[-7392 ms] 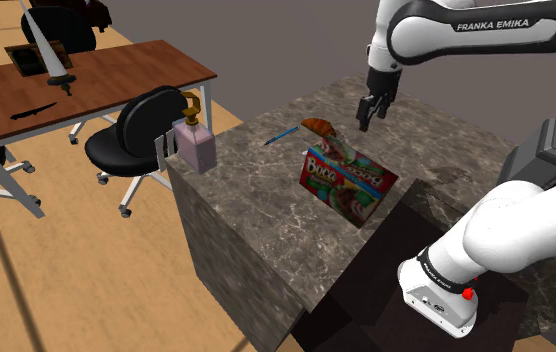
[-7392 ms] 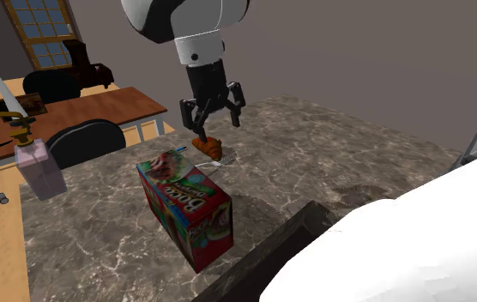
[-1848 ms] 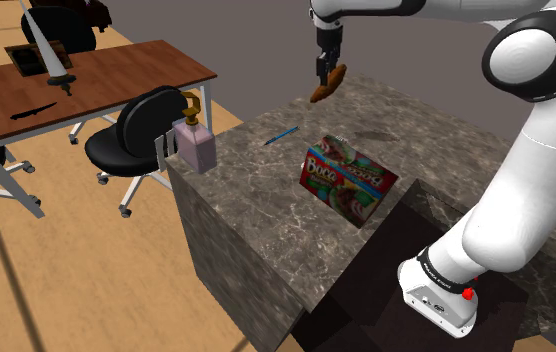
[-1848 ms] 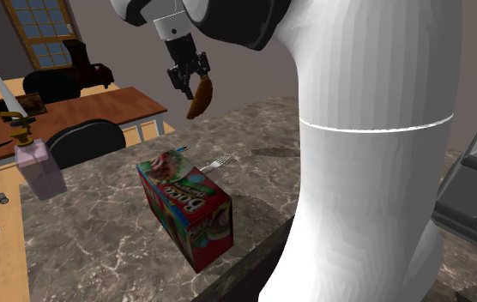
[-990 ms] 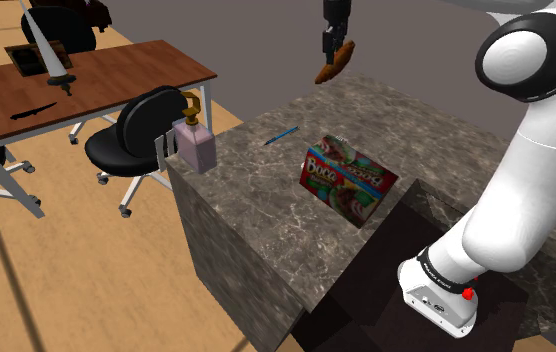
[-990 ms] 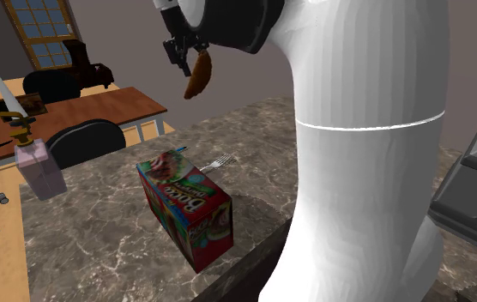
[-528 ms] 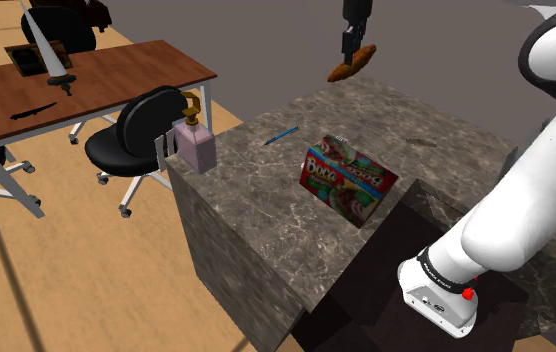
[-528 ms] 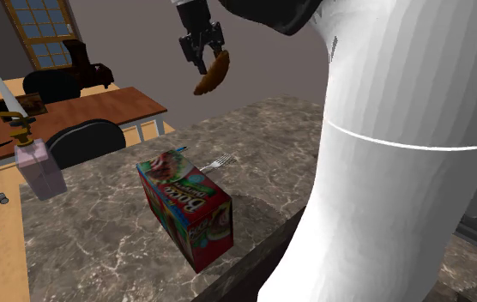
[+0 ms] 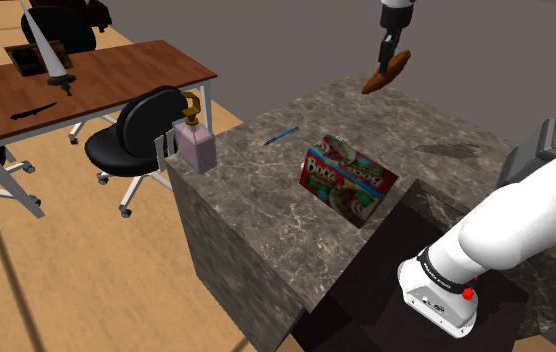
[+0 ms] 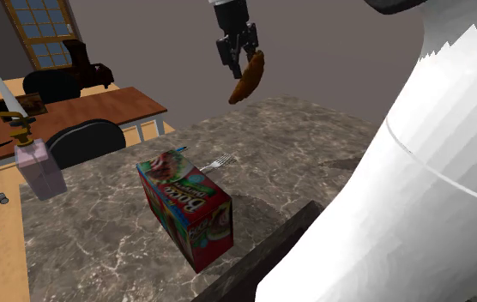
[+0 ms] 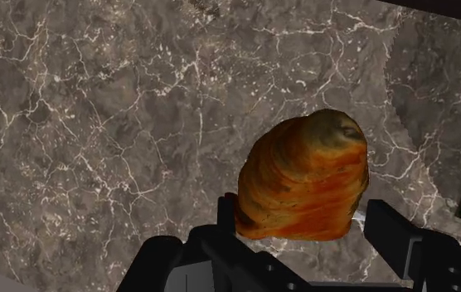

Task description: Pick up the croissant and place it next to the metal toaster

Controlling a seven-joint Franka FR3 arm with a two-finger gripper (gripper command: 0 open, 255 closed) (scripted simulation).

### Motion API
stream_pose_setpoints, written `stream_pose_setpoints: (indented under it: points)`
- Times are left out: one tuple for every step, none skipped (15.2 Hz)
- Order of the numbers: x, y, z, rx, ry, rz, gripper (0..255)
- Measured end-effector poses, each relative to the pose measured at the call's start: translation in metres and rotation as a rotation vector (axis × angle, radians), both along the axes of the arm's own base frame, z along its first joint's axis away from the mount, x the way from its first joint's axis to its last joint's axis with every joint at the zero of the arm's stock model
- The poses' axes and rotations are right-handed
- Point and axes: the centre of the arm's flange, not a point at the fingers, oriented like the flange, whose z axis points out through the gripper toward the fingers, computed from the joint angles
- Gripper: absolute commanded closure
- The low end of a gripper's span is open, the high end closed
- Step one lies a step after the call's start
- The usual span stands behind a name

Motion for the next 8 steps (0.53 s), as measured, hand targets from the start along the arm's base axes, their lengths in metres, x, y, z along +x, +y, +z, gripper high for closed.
stream_pose_setpoints:
  points:
    - [-0.011, -0.007, 0.0, 0.0, 0.0, 0.0, 255]
    - [-0.024, -0.012, -0.002, 0.0, 0.0, 0.0, 255]
    - [-0.034, -0.017, -0.003, 0.001, 0.0, 0.0, 255]
    - [-0.045, -0.029, -0.002, 0.0, 0.0, 0.0, 255]
    - [-0.056, -0.033, -0.001, 0.0, 0.0, -0.001, 255]
    - [-0.067, -0.04, -0.002, 0.0, 0.0, 0.0, 255]
    - [-0.077, -0.046, -0.001, 0.0, 0.0, 0.0, 255]
    - [-0.089, -0.054, -0.001, 0.0, 0.0, 0.0, 255]
